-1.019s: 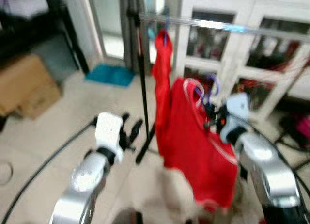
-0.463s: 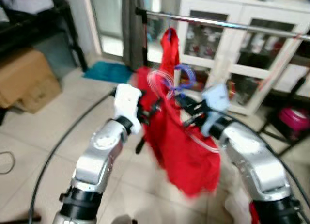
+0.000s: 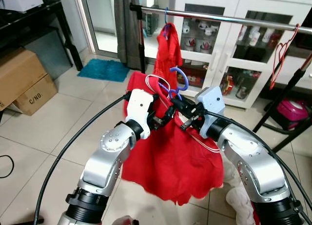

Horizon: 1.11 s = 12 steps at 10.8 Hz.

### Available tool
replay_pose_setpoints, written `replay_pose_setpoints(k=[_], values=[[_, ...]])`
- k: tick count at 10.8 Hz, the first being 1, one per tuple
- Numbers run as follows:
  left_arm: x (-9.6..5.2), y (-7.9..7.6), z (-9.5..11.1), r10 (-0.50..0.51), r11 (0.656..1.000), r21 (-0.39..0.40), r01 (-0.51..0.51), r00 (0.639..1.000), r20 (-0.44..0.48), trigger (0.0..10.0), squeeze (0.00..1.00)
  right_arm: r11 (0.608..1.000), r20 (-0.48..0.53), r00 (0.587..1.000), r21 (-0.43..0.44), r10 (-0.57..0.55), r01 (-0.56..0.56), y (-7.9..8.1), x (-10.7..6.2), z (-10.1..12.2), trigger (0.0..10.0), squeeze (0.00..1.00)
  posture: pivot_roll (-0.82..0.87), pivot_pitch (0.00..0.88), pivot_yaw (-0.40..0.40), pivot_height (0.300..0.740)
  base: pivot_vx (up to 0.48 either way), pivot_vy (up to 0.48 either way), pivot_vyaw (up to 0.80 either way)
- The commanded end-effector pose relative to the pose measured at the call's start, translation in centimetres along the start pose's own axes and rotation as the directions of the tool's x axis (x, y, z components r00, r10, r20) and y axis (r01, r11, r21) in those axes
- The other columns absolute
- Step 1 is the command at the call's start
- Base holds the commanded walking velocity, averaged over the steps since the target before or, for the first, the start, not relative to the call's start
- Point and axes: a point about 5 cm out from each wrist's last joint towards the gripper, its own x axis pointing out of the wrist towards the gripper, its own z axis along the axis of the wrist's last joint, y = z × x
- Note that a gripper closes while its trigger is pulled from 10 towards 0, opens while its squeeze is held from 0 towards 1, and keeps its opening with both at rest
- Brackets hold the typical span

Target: Hang hanger

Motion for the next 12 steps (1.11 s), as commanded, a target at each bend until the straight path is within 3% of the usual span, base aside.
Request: replay_pose_setpoints(k=[1, 2, 3, 4, 8, 12], values=[[0.2, -0.4, 0.0, -0.003, 1.000, -0.004, 0.003, 1.000, -0.002, 10.0, 0.00, 0.999, 0.068, 0.997, -0.029, 0.026, -0.024, 0.5, 0.1, 1.5, 0.0, 0.00, -0.07, 0.026, 0.028, 0.740, 0.000, 0.000, 0.00], [0.4, 0.9, -0.5, 0.124, 0.992, -0.031, -0.125, 0.992, -0.026, 0.0, 0.00, 0.999, 0.081, 0.996, -0.032, 0.043, -0.040, 0.6, 0.2, 1.8, 0.0, 0.00, -0.07, 0.025, 0.029, 0.740, 0.000, 0.000, 0.00], [0.6, 1.7, -0.6, 0.180, 0.980, -0.083, -0.182, 0.983, -0.023, 0.0, 0.00, 0.998, 0.095, 0.994, -0.035, 0.056, -0.053, 0.7, 0.3, 2.1, 0.0, 0.00, -0.07, 0.021, 0.030, 0.740, 0.000, 0.000, 0.00], [0.7, 1.8, -0.5, 0.175, 0.979, -0.105, -0.175, 0.984, -0.012, 0.0, 0.00, 0.998, 0.098, 0.993, -0.035, 0.060, -0.057, 0.7, 0.3, 2.1, 0.0, 0.00, -0.07, 0.020, 0.031, 0.740, 0.000, 0.000, 0.00], [0.6, 1.9, -0.7, 0.149, 0.981, -0.120, -0.151, 0.988, -0.028, 0.0, 0.00, 0.996, 0.129, 0.987, -0.029, 0.091, -0.088, 1.6, 0.5, 2.5, 0.0, 0.00, -0.05, 0.031, 0.054, 0.740, 0.000, 0.000, 0.00], [0.3, 2.0, -1.1, 0.165, 0.978, -0.118, -0.171, 0.985, -0.059, 0.0, 0.00, 0.996, 0.118, 0.990, -0.023, 0.083, -0.081, 1.3, 0.2, 2.2, 0.0, 0.00, -0.04, 0.040, 0.041, 0.740, 0.000, 0.000, 0.00]])
